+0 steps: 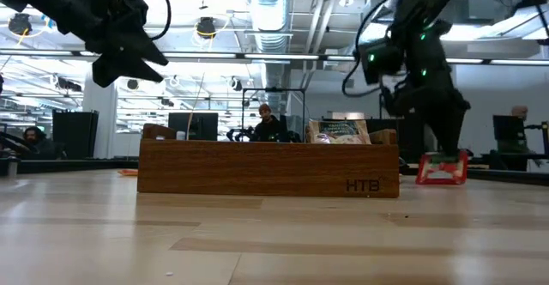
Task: Pick & Place Tea
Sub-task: Put the red tea bag into the middle section of the wooden organizer
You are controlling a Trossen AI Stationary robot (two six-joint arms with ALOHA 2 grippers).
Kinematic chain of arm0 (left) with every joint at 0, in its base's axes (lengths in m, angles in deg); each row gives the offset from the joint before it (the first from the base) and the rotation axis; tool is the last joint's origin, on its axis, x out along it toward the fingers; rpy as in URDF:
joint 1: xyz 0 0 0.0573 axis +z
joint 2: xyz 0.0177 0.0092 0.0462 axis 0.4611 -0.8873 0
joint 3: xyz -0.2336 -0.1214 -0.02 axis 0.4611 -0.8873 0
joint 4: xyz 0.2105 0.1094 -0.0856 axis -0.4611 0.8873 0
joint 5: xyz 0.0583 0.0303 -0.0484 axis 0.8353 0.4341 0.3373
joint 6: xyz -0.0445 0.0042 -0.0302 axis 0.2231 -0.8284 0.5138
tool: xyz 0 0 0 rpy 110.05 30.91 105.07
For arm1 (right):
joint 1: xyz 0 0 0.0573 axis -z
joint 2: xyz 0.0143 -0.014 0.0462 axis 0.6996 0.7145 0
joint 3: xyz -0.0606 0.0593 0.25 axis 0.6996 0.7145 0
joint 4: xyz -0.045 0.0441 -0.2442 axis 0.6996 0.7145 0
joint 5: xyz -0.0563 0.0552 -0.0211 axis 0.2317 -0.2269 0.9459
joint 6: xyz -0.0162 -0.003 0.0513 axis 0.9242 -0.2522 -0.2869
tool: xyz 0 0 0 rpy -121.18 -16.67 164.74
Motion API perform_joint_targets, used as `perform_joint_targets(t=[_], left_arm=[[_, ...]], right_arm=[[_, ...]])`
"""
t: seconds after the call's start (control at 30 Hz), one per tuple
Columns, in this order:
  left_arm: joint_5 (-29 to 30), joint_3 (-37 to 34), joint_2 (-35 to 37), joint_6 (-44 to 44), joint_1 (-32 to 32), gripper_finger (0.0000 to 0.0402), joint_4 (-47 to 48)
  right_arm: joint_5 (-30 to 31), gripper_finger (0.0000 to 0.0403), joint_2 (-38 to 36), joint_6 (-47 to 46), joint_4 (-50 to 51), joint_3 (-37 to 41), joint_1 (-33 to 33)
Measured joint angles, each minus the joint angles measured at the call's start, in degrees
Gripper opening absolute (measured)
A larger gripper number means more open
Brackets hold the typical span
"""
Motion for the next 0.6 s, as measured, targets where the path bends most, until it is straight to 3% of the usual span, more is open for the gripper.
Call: perform_joint_targets(t=[0.3, 0.6], left_arm=[[-2.52, 0.0, 0.0, 0.02, -0.01, 0.0179, -9.84], [-3.25, 3.04, -1.68, 1.36, 0.07, 0.0179, -12.25]], right_arm=[[0.11, 0.0, -10.55, -5.18, 3.34, -2.14, -8.5], [3.45, 0.0, -8.18, -3.16, 9.65, -19.7, -15.64]])
